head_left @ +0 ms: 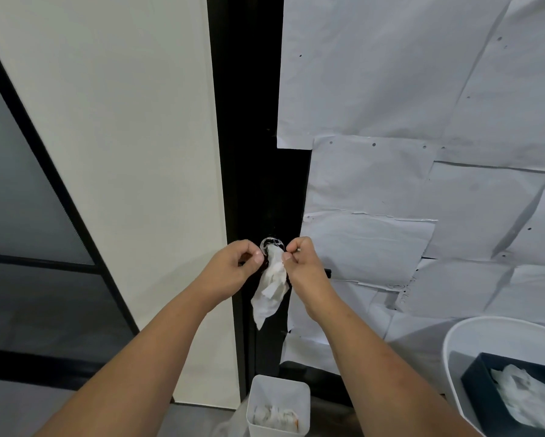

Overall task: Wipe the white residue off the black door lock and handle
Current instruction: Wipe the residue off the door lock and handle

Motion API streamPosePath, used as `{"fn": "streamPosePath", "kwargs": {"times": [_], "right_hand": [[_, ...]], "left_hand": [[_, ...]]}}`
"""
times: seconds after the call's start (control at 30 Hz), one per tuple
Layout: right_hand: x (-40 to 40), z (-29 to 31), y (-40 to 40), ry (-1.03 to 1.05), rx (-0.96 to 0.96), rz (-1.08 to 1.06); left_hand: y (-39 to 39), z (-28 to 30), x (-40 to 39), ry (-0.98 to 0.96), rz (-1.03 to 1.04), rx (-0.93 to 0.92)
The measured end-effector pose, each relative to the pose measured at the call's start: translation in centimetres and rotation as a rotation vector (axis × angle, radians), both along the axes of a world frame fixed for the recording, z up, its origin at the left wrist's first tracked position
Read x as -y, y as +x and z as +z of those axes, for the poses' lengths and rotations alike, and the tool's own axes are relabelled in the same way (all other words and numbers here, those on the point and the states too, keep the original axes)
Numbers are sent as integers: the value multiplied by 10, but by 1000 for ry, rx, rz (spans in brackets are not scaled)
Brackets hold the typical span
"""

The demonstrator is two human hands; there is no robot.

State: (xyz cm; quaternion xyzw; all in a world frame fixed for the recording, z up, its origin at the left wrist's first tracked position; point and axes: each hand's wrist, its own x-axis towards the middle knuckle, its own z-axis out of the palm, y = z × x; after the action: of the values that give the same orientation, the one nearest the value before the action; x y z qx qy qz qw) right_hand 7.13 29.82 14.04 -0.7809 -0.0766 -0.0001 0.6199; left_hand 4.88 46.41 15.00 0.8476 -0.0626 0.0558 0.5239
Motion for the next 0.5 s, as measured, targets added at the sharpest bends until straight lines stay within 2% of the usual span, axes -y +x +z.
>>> {"fn": "streamPosePath", "kwargs": {"times": [0.13,0.27,0.33,0.5], "right_hand": [[0,0,-3,34,-21,22],[-3,5,-6,41,-3,58],[-4,7,-5,31,5,66],[3,3,-3,-22,78,2]], "left_hand": [[0,3,0,-96,-18,-14],[3,-3,1,-30,-77,-66],[2,-5,2,13,-81,-29],[0,-1,1,-46,-7,-25]]}}
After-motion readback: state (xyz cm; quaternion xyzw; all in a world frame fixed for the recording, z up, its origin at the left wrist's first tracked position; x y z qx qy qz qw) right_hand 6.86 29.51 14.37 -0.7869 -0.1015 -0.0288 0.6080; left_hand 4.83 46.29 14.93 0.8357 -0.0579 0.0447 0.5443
